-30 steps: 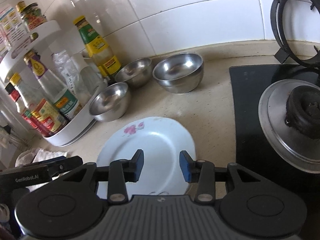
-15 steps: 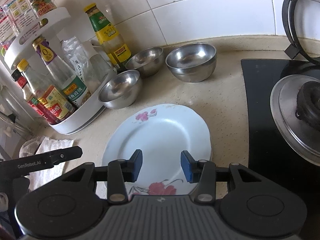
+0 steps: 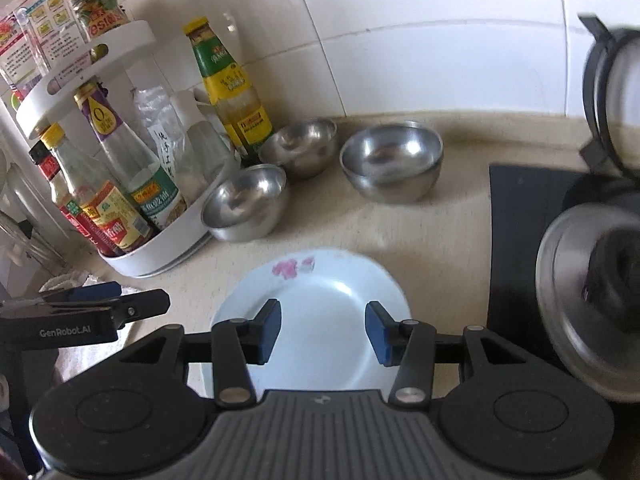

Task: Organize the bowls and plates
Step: 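Move the right tool toward the stainless steel bowls, then bring both grippers to the rim of the large steel bowl by the bottles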

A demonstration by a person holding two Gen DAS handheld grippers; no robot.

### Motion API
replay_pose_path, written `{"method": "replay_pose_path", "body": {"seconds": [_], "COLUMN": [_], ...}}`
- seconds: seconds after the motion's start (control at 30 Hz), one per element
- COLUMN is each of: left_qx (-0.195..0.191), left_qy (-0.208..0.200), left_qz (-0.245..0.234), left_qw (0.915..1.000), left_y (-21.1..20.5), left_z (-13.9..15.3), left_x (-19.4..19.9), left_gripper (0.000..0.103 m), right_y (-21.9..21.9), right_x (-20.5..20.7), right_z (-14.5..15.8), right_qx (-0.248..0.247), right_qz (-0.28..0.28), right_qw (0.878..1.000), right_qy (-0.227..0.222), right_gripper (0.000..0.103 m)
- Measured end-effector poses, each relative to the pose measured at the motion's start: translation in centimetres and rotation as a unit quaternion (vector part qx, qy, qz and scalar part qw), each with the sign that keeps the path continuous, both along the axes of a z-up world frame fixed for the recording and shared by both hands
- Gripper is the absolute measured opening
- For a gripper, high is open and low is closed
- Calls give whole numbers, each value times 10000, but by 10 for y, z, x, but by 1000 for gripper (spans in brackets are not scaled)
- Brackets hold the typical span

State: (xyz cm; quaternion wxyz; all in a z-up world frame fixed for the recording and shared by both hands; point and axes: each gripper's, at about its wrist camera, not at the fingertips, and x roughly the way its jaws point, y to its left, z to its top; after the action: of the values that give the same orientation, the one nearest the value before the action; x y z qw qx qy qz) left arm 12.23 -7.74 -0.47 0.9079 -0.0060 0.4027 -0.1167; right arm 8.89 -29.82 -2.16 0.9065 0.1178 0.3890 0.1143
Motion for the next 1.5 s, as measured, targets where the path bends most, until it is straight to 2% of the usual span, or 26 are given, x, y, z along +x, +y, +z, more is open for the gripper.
{"method": "replay_pose_path", "body": {"seconds": [0.33,0.5,0.7,0.87,1.07,1.3,1.5], "left_qx": [74,-23,60,-95,129,106,-142], "left_qy": [-332,-429,-529,-362,-333,-73,314], "left_qz": [-31,-53,-136,-14,41,307,577], "left_qw": [9994,9991,9985,9993,9994,9994,9977], "left_y": [-14,-24,-41,-42,-44,-25,-11], "left_z": [20,30,36,38,35,27,10], "left_x": [21,36,52,67,81,99,102], "left_gripper": [100,100,101,101,101,101,100], "right_y": [-10,-24,-44,-55,-59,-28,8], "right_x": [26,44,66,85,112,144,182], "right_z": [28,37,41,40,30,27,12], "right_qx": [-244,-237,-390,-407,-281,-231,78], "right_qz": [141,178,66,80,129,689,1236], "right_qw": [9991,9989,9985,9984,9993,9972,9921], "right_qy": [-314,-372,-390,-380,-201,-196,173], "right_gripper": [69,69,69,69,69,69,69]}}
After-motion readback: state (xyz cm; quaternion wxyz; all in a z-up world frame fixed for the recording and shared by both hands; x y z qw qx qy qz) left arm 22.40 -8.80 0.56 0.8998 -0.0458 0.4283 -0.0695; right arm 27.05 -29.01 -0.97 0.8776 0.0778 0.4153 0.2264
